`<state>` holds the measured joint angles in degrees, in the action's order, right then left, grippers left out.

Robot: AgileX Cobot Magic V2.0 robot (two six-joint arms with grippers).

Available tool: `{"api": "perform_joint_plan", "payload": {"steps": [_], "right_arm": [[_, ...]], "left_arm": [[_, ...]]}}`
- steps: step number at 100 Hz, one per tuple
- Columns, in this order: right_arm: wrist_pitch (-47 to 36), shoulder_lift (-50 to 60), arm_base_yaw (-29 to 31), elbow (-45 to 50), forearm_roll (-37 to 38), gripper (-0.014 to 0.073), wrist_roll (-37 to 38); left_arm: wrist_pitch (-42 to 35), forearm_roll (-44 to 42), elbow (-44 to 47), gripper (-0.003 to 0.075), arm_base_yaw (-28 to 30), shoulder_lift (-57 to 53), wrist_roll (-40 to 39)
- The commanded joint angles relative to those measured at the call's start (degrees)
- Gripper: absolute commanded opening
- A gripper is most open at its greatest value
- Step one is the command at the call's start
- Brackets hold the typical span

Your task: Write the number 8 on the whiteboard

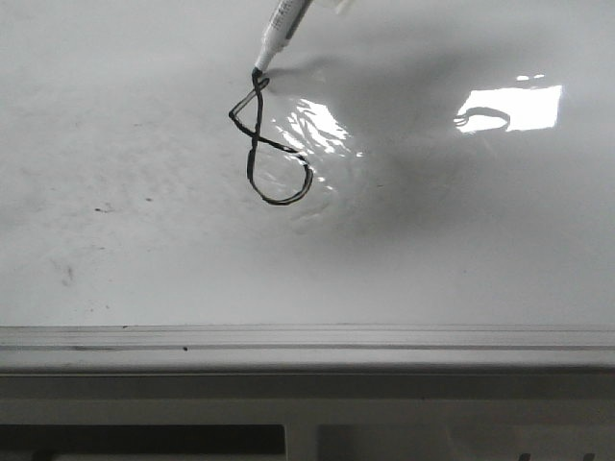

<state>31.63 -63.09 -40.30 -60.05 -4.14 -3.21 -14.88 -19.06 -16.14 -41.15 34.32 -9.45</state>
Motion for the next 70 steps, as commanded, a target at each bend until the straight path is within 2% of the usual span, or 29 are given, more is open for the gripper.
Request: {"api": "perform_joint_plan", "payload": {"steps": [1, 27, 44, 70], "right_arm": [[-2.66, 1.68, -2.62, -2.13, -0.04, -0.0043, -0.34], [-0.77, -1.30, -11.62, -2.13, -0.04, -0.0043, 0.82], [-1.01, -2.94, -14.02, -2.13, -0.30, -0.0043, 1.13], [0.18, -2.97, -15.04, -2.13, -0.31, -0.0043, 1.61]], "left_arm": [[-3.90, -4.35, -1.59, 0.0284, -0.02, 0.54, -0.48], [-8.31, -10.71, -1.59, 0.0286, -1.84, 9.60, -0.76], [-12.97, -10.02, -1.59, 0.0286, -4.63, 16.45, -0.76], [-18.13, -7.19, -1.59, 0.0282, -4.64, 21.11, -0.76]]}}
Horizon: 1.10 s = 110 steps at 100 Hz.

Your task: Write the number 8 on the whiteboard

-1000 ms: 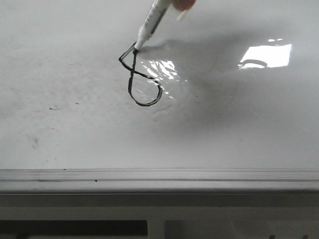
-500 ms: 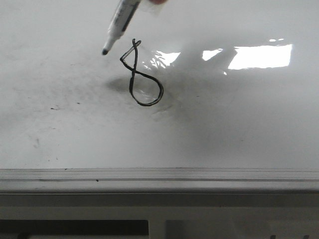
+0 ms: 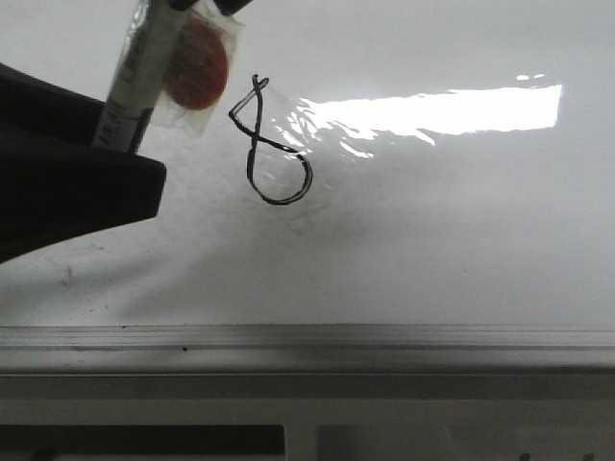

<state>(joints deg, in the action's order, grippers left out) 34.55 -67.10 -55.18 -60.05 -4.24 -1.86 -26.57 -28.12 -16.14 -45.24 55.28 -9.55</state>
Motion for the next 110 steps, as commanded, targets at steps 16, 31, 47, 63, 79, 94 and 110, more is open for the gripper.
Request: {"api": "perform_joint_plan", "payload": {"steps": [16, 31, 47, 63, 79, 94, 110], "right_arm": [[-1.74, 1.04, -0.16, -2.13, -0.21, -0.0043, 0.26], [-1.49, 1.04, -0.16, -2.13, -0.21, -0.0043, 0.26], [-1.49, 1.04, -0.16, -2.13, -0.21, -0.0043, 0.26], [-1.49, 1.04, -0.16, -2.13, -0.21, -0.0001, 0.26], [-1.49, 1.04, -0.16, -2.13, -0.21, 0.0246, 0.26], [-1.16, 1.04, -0.04, -2.13, -0.21, 0.0325, 0.26], [-0.94, 1.04, -0.04, -2.13, -0.21, 0.0325, 0.26]], "left_arm": [[-7.38, 4.97, -1.59, 0.0234, -0.55, 0.17, -0.65], [-7.38, 4.97, -1.59, 0.0140, -0.55, 0.17, -0.65], [-7.38, 4.97, -1.59, 0.0005, -0.55, 0.17, -0.65], [-7.38, 4.97, -1.59, -0.0020, -0.55, 0.17, -0.65], [-7.28, 5.71, -1.59, -0.0020, -0.55, 0.17, -3.07], [-1.14, 19.36, -1.59, -0.0020, -0.55, 0.17, -7.30], [4.22, 38.39, -1.59, -0.0020, -0.29, 0.40, -7.29]]}}
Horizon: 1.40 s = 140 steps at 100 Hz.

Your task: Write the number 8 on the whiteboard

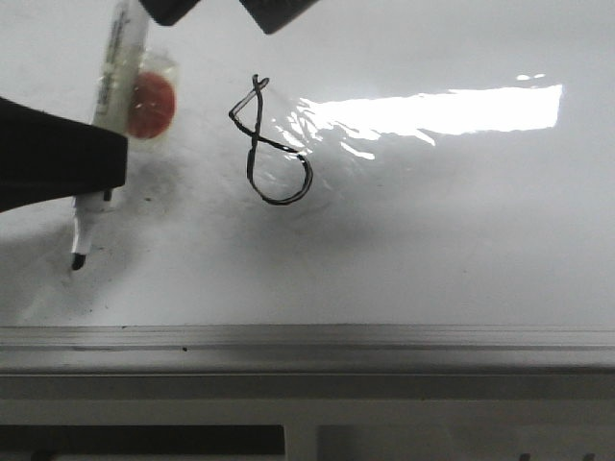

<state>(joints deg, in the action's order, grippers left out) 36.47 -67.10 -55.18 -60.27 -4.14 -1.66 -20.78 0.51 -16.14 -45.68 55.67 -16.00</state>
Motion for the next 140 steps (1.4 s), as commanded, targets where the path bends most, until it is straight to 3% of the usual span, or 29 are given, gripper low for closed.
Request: {"api": "perform_joint_plan", "payload": {"steps": [1, 53, 60, 72, 82, 94, 106, 113, 120, 131, 140], "right_arm": [[-2.86, 1.04, -0.04, -1.91, -0.31, 0.0325, 0.06], [-1.21, 1.04, -0.04, -1.91, -1.16, 0.0325, 0.16], [-1.21, 1.04, -0.04, -1.91, -1.16, 0.0325, 0.16], [-1.21, 1.04, -0.04, -1.91, -1.16, 0.0315, 0.16], [-1.21, 1.16, -0.04, -1.91, -1.16, 0.0273, 0.16], [-1.31, 2.79, -0.04, -1.69, 0.18, 0.0141, 0.16], [-1.93, 6.31, -0.04, -0.63, 3.65, -0.0074, 0.16], [-3.37, 9.32, -0.04, 1.15, 4.49, -0.0062, 0.16], [-5.19, 12.85, -0.04, 3.94, 5.47, -0.0063, 0.16], [-11.40, 19.38, -0.04, 11.20, 5.73, -0.0063, 0.16], [-17.61, 26.31, -0.04, 18.97, 7.38, -0.0063, 0.16]], "left_arm": [[-1.37, 9.94, -1.59, -0.0020, 0.15, 0.02, -0.84], [-1.05, 11.03, -1.59, -0.0001, 0.15, 2.78, -1.81], [-1.05, 11.03, -1.59, 0.0080, 0.15, 2.78, -1.81], [-1.14, 11.03, -1.59, 0.0305, 0.15, 2.78, -1.81], [-1.47, 11.03, -1.59, 0.0379, 0.15, 2.52, -1.81], [-1.36, 11.03, -1.59, 0.0377, 0.15, 0.29, -1.81], [0.08, 11.03, -1.59, 0.0377, 0.15, -3.80, -1.81], [1.17, 10.77, -1.59, 0.0361, 0.15, -6.94, -1.59], [2.56, 9.14, -1.59, 0.0259, 0.15, -10.30, -1.46], [3.13, 3.12, -0.17, -0.0013, 0.15, -15.50, -1.46], [2.48, 1.72, 2.09, -0.0020, 0.15, -19.99, -1.34]]}}
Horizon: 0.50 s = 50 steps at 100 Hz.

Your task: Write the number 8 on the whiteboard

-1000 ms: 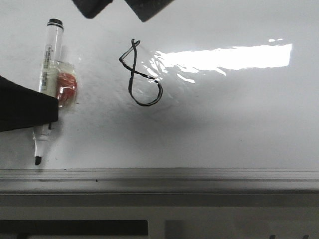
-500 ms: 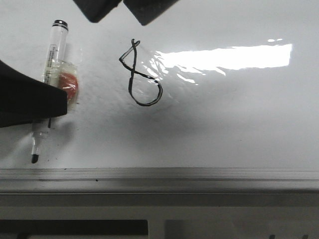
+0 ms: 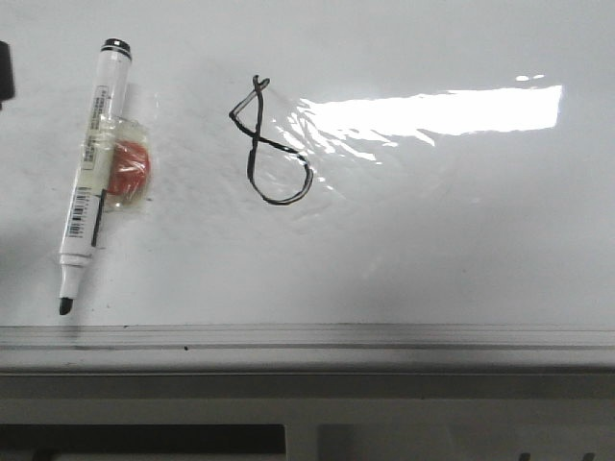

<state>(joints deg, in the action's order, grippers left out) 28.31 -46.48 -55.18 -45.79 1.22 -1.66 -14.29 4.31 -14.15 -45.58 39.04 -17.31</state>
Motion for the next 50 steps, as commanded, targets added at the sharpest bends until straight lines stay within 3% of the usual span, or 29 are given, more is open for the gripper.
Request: {"api": "perform_joint_plan", "payload": {"steps": [1, 14, 33, 50], "right_arm": [[-9.94, 6.81, -0.04, 5.10, 2.18, -0.0063, 0.16], [-17.40, 16.85, -0.04, 16.98, 2.56, -0.0063, 0.16], [-17.38, 29.46, -0.04, 28.68, 2.78, -0.0063, 0.01], [-16.96, 36.28, -0.04, 32.63, 2.78, -0.0063, 0.01]], "left_arm": [[-4.12, -2.07, 0.54, -0.0020, 0.04, -4.06, -0.03], [-6.19, -4.31, 5.60, -0.0020, 0.04, -10.38, -0.03], [-6.19, -5.43, 11.05, -0.0020, 0.04, -15.08, -0.03], [-6.29, -5.43, 13.49, -0.0020, 0.04, -14.97, -0.03]]}}
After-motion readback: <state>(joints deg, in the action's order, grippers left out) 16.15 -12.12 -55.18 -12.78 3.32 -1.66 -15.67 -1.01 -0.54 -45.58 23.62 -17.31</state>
